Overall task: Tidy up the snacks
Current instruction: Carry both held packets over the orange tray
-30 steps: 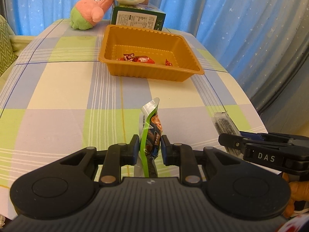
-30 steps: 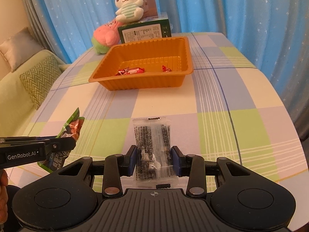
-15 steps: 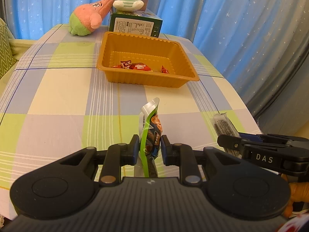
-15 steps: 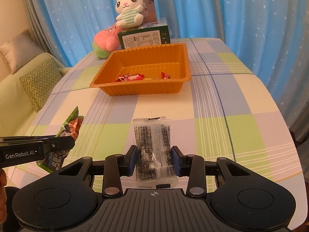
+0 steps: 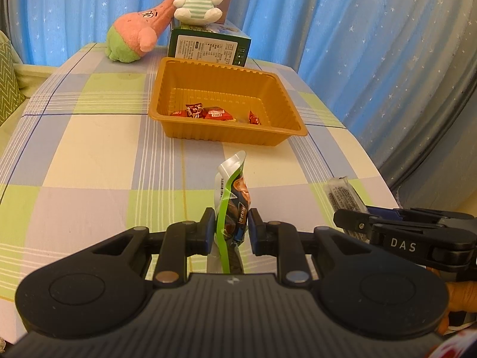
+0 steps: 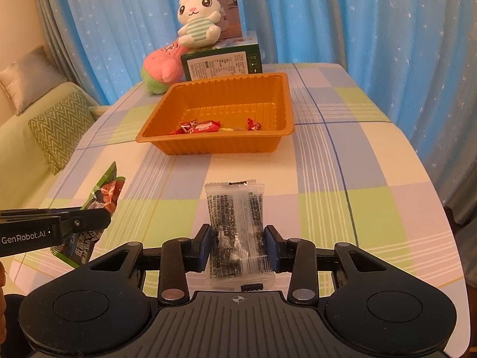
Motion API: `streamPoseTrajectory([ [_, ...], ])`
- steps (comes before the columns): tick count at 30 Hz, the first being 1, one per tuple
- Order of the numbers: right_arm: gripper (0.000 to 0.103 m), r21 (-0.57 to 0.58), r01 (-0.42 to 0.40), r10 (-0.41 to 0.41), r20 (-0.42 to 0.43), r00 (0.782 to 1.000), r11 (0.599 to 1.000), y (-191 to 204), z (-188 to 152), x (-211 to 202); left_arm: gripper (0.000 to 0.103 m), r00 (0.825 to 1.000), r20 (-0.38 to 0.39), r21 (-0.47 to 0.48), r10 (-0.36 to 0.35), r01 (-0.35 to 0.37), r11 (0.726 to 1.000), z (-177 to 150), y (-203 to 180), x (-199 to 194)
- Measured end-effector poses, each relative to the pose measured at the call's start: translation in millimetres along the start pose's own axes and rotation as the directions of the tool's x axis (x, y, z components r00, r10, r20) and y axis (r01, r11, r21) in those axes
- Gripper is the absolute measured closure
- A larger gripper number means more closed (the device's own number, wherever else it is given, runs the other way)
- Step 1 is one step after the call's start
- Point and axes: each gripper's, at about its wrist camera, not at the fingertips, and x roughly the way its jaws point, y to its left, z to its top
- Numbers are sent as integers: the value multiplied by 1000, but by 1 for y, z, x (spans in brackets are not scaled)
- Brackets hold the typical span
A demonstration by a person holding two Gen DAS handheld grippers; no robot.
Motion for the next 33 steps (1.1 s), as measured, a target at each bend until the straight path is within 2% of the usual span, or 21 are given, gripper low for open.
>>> streamPoseTrajectory([
  [22,65,-60,9,-8,23,1000,998,-3,52,31,82,999,33,15,-10,10,1000,44,3,17],
  [33,65,-76,4,-1,36,999,997,-8,83,54,82,999,44,32,-4,2,999,78,8,37],
])
